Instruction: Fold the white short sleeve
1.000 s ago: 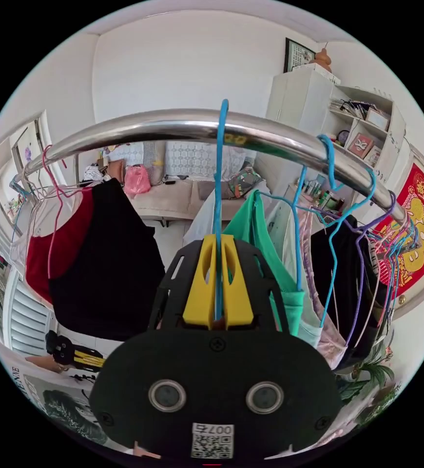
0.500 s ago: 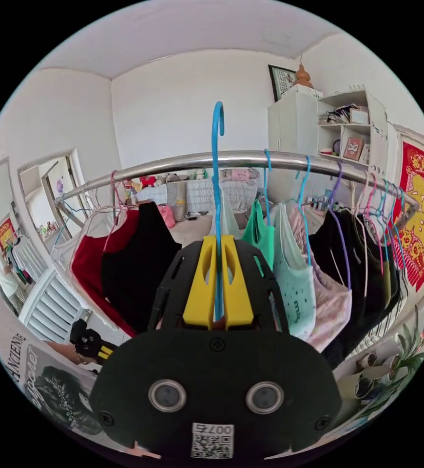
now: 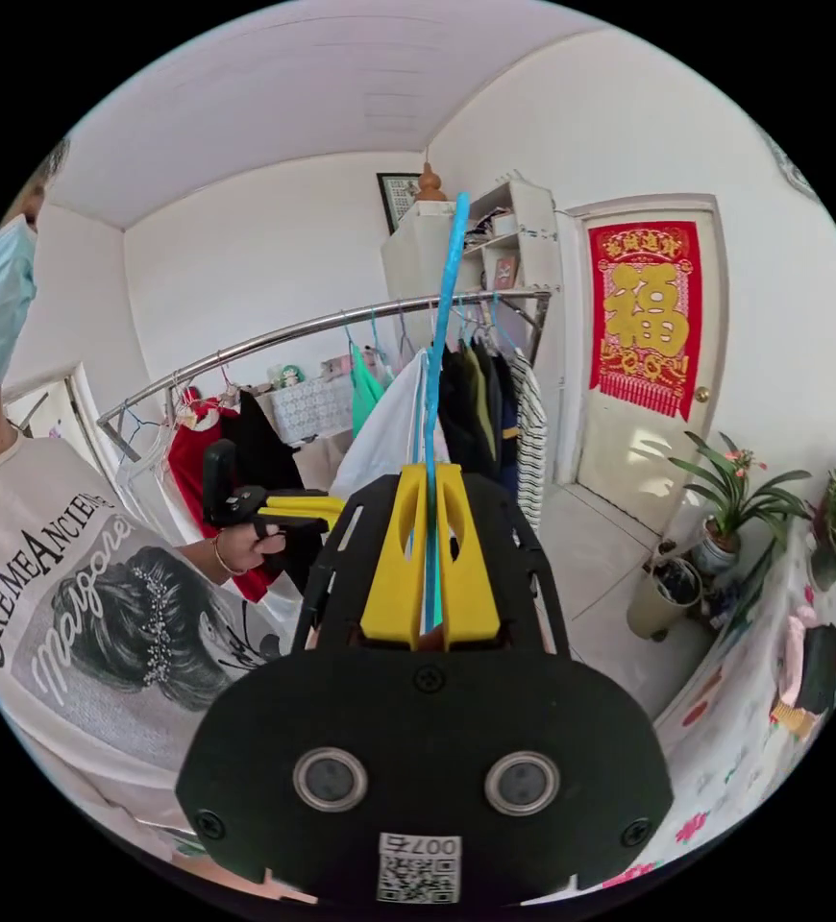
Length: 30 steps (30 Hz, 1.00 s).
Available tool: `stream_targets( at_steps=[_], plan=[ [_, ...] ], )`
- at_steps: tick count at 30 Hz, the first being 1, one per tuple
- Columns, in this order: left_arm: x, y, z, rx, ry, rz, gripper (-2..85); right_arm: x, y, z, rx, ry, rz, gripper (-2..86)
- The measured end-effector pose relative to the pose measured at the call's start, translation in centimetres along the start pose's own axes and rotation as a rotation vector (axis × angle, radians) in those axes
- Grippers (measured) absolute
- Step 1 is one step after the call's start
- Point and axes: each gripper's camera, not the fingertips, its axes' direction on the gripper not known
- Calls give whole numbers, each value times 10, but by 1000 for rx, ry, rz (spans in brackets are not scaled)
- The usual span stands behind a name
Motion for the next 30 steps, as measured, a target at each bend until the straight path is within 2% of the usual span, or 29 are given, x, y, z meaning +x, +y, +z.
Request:
stream_targets(
  at_steps=[4,9,16,18,20,24,27,30],
  plan=[
    [50,-67,20,22,91,41,79,9,37,-80,22,126,70,-1],
    [134,-159,53,23,257,141,117,-9,80,-165,-72,341,92,-1],
    [226,-264,91,23,455,242,125,-45,105,-249,-119,472,97,-1],
    [255,-305,103,14,550,281,99,-56,110,-277,-113,523,133,-1],
    [276,-335,110,6,643,328,5,-60,114,-294,-111,569,161,-1],
    [321,-405,130,-15,859,457,-8,-57,126,-330,-74,675,301,-1],
    [345,-453,152,-54,1032,461,-9,-49,127,-337,-66,749,380,-2],
    [367,-499,178,-117,1095,463,-10,-33,121,-337,-113,820,443,-1]
  ],
)
